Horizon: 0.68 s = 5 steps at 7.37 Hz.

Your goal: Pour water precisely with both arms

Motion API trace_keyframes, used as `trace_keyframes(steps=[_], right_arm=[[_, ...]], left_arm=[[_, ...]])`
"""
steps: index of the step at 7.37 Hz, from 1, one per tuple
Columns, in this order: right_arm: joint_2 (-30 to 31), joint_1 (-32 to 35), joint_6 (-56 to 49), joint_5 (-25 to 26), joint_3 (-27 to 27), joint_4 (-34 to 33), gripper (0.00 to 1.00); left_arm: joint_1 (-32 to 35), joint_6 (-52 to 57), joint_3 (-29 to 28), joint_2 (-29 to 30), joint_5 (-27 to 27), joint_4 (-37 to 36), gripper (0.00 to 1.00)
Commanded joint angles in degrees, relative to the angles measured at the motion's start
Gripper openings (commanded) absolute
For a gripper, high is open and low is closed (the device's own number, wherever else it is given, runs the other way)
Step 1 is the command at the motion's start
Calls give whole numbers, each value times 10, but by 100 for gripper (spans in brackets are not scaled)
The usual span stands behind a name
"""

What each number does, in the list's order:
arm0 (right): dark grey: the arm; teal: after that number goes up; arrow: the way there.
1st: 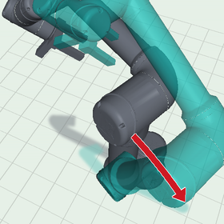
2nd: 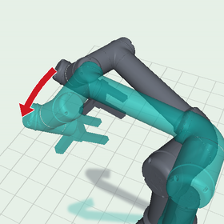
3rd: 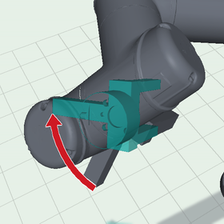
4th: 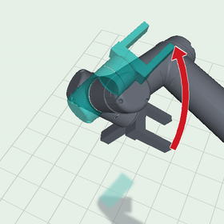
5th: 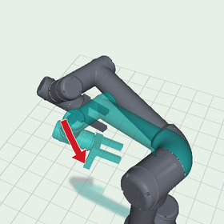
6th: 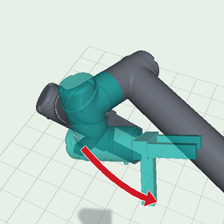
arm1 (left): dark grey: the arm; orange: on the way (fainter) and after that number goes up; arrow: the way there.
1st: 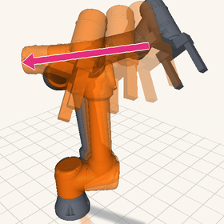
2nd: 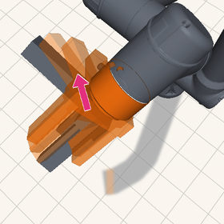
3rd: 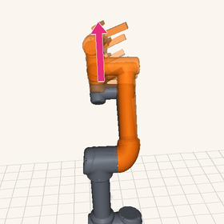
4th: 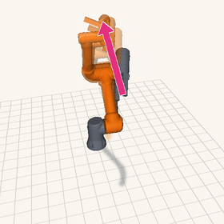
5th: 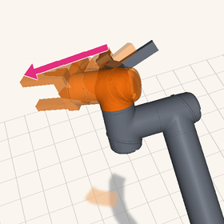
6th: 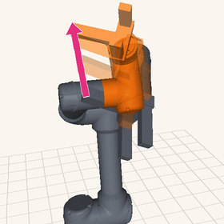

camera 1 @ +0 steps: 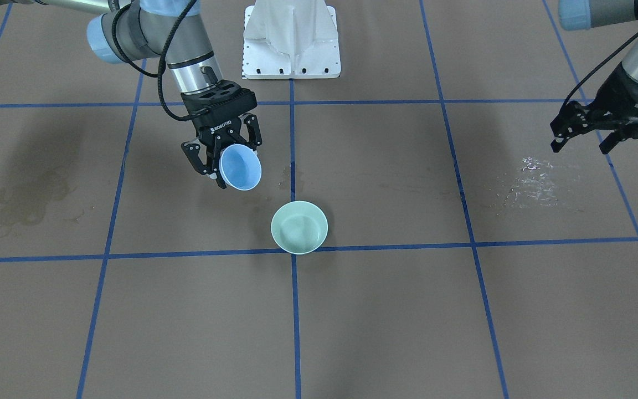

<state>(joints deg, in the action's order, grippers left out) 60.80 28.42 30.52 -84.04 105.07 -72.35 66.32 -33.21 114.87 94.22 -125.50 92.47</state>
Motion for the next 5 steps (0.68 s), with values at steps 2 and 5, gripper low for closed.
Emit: trace_keyframes(steps=[2,5], right_arm=[[-91,29,-22,-92,-81,-115,0],[-169,28,-71,-94,-155,-195,0]], left_arm=[[23,29,-12,-2,-6,-1,100],[23,28,-12,-2,-7,-1,100]])
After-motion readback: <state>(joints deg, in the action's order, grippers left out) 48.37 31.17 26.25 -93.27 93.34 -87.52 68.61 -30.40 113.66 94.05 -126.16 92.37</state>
